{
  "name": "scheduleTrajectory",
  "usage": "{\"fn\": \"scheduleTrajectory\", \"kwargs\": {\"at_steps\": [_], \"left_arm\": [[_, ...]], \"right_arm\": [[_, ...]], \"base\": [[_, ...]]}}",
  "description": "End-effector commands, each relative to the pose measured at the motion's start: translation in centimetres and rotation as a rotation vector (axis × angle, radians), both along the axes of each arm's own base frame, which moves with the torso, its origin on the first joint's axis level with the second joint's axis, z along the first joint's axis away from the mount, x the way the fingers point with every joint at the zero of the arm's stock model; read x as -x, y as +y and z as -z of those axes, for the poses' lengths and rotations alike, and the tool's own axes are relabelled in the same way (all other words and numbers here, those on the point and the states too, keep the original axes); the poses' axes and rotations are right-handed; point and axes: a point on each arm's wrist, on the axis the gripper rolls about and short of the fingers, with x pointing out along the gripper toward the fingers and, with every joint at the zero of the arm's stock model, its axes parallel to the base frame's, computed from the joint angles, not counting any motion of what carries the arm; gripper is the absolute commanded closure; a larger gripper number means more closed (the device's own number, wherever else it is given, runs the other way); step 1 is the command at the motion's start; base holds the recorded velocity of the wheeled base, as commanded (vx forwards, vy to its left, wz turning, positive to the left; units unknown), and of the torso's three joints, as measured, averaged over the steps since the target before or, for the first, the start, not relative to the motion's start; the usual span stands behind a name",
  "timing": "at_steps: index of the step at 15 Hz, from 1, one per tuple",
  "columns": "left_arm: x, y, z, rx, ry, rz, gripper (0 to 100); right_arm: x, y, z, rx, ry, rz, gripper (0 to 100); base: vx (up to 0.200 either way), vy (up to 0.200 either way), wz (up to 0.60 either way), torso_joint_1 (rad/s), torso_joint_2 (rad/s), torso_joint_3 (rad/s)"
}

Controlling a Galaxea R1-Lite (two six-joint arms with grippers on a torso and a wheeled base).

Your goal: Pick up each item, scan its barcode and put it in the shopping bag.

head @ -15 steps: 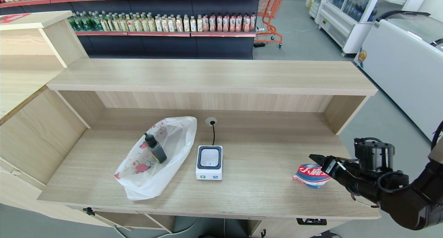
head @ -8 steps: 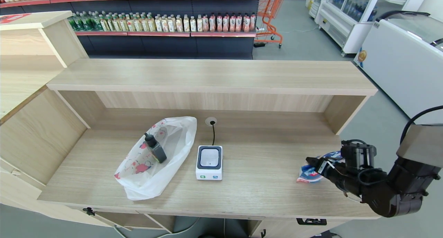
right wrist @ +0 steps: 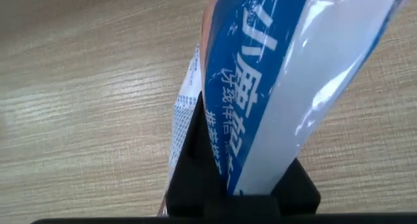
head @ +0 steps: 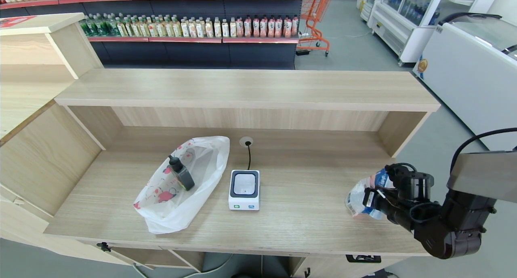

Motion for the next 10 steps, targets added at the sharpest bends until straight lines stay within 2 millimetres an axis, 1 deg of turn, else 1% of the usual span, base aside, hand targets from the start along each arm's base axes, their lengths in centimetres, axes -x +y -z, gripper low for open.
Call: {"fn": "scheduleTrajectory", "kwargs": {"at_steps": [1,2,3,4,5,6,8,9,10], "left_arm": [[0.0,0.0,0.0,0.0,0.0,0.0,0],[0.0,0.0,0.0,0.0,0.0,0.0,0],[0.0,0.0,0.0,0.0,0.0,0.0,0],[0.0,0.0,0.0,0.0,0.0,0.0,0],[0.0,0.0,0.0,0.0,0.0,0.0,0],[0.0,0.0,0.0,0.0,0.0,0.0,0],[0.0,0.0,0.0,0.0,0.0,0.0,0],[0.0,0.0,0.0,0.0,0.0,0.0,0],[0.0,0.0,0.0,0.0,0.0,0.0,0]], "right_arm": [[0.5,0.1,-2.5,0.009,-0.07,-0.034,100],[0.8,0.5,-5.3,-0.02,-0.157,-0.091,100],[1.6,0.7,-8.7,-0.066,-0.252,-0.206,100],[2.2,0.8,-10.5,-0.091,-0.305,-0.287,100],[3.4,0.7,-13.1,-0.134,-0.386,-0.451,100],[4.0,0.6,-14.3,-0.152,-0.42,-0.554,100],[5.3,0.8,-16.0,-0.179,-0.457,-0.716,100],[5.8,0.9,-16.3,-0.192,-0.457,-0.758,100],[7.5,1.3,-17.1,-0.248,-0.452,-0.868,100]], "base": [[0.0,0.0,0.0,0.0,0.0,0.0],[0.0,0.0,0.0,0.0,0.0,0.0],[0.0,0.0,0.0,0.0,0.0,0.0],[0.0,0.0,0.0,0.0,0.0,0.0],[0.0,0.0,0.0,0.0,0.0,0.0],[0.0,0.0,0.0,0.0,0.0,0.0],[0.0,0.0,0.0,0.0,0.0,0.0],[0.0,0.0,0.0,0.0,0.0,0.0],[0.0,0.0,0.0,0.0,0.0,0.0]]}}
